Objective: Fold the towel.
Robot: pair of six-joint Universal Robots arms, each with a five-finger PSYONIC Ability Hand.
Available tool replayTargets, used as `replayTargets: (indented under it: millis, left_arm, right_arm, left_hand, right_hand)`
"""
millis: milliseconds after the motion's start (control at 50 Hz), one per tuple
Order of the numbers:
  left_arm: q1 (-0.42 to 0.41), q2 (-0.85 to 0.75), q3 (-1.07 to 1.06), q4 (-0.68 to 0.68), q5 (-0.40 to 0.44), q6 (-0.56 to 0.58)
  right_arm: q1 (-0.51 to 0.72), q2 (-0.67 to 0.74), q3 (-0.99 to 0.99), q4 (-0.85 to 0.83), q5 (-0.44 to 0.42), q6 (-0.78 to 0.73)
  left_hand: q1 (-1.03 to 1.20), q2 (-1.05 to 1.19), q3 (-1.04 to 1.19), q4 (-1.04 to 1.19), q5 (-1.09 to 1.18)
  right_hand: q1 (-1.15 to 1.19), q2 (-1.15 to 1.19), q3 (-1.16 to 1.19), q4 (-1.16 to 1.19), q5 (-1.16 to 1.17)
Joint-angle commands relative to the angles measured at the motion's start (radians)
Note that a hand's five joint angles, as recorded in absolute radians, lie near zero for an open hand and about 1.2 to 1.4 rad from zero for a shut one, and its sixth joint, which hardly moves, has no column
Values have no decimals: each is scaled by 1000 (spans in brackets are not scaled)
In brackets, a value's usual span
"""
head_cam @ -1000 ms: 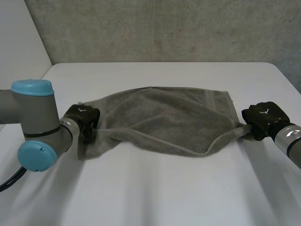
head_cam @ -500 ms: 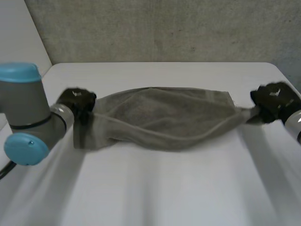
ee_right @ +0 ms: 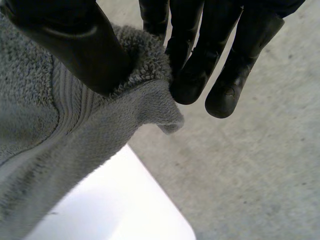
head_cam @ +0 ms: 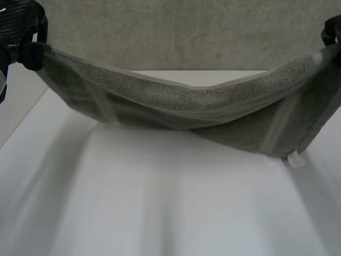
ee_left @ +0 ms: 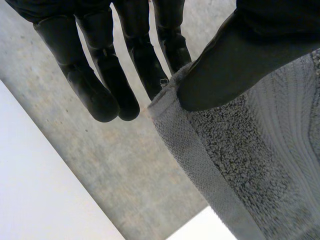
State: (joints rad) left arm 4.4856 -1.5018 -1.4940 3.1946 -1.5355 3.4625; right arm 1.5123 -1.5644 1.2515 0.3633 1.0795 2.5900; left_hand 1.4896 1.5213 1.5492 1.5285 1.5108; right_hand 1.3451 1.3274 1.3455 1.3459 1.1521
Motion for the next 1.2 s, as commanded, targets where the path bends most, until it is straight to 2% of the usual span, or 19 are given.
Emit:
replayTargets:
  millis: [20, 80, 120, 180, 220, 300, 360, 380, 400, 440, 460, 500, 540, 620, 740, 820, 1000, 1120, 1200]
  left_arm:
    - [7, -121, -19, 4, 28, 6]
    - [0, -245, 23, 5, 23, 10]
    - [-11, -381, 110, 1, 15, 10]
    - [-17, -448, 161, 1, 14, 12]
    - [-35, -552, 271, 5, 17, 17]
    - [-42, -624, 382, 37, 20, 18]
    - [-46, -652, 469, 134, 14, 12]
    - [-46, -650, 494, 202, 14, 3]
    - [-46, -650, 494, 203, 14, 3]
    - [-49, -626, 509, 373, 0, -29]
    - [-49, -626, 509, 373, 0, -29]
    - [-46, -574, 511, 509, -41, -90]
    - [-42, -558, 518, 536, -61, -121]
    - [-37, -545, 523, 525, -72, -163]
    - [-34, -541, 460, 465, -43, -175]
    - [-29, -541, 309, 462, 20, -169]
    - [-29, -538, 37, 462, 110, -120]
    - [-28, -511, -120, 456, 130, -6]
    - [3, -418, -230, 455, 135, 69]
  right_arm:
    - [13, 175, -6, 8, -10, -74]
    - [60, 267, -27, 20, 26, -143]
    - [120, 383, -75, 22, 92, -213]
    - [151, 452, -121, 22, 140, -246]
    - [198, 558, -226, 16, 227, -287]
    - [241, 636, -343, -27, 287, -301]
    - [272, 664, -435, -175, 307, -287]
    - [281, 659, -445, -295, 310, -280]
    - [281, 659, -445, -296, 310, -280]
    - [295, 630, -405, -589, 327, -237]
    - [295, 630, -405, -590, 327, -237]
    - [309, 534, -332, -827, 361, -173]
    - [310, 477, -298, -880, 376, -147]
    - [307, 442, -273, -857, 378, -106]
    - [304, 460, -241, -606, 347, -102]
    - [306, 484, -161, -457, 297, -106]
    - [298, 489, 46, -437, 277, -122]
    - [295, 488, 177, -423, 277, -175]
    - [289, 419, 255, -423, 278, -185]
  left_hand:
    - [-93, -125, -153, -132, -289]
    - [-93, -125, -153, -132, -289]
    - [-93, -125, -153, -132, -289]
    - [-93, -125, -153, -132, -289]
    - [-93, -125, -153, -132, -289]
    - [-93, -125, -153, -132, -289]
    - [-93, -125, -153, -132, -289]
    - [-93, -125, -153, -132, -289]
    - [-93, -125, -153, -132, -289]
    - [-93, -125, -153, -132, -289]
    - [-93, -125, -153, -132, -289]
    - [-93, -125, -153, -132, -289]
    - [-93, -125, -153, -132, -289]
    - [-93, -125, -153, -132, -289]
    - [-93, -125, -153, -132, -289]
    - [-93, -125, -153, -132, -289]
    - [-93, -125, -153, -132, -289]
    - [-93, -125, -153, -132, -289]
    - [-93, -125, -153, -132, -289]
  right_hand:
    - [51, 69, 51, 50, 70]
    - [51, 69, 51, 50, 70]
    - [51, 69, 51, 50, 70]
    - [51, 69, 51, 50, 70]
    - [51, 69, 51, 50, 70]
    - [51, 69, 51, 50, 70]
    - [51, 69, 51, 50, 70]
    - [51, 69, 51, 50, 70]
    - [51, 69, 51, 50, 70]
    - [51, 69, 51, 50, 70]
    - [51, 69, 51, 50, 70]
    - [51, 69, 51, 50, 70]
    - [51, 69, 51, 50, 70]
    - [51, 69, 51, 50, 70]
    - [51, 69, 51, 50, 70]
    - [51, 69, 51, 50, 70]
    - [51, 69, 51, 50, 70]
    - [51, 69, 51, 50, 70]
    - [51, 69, 51, 50, 70]
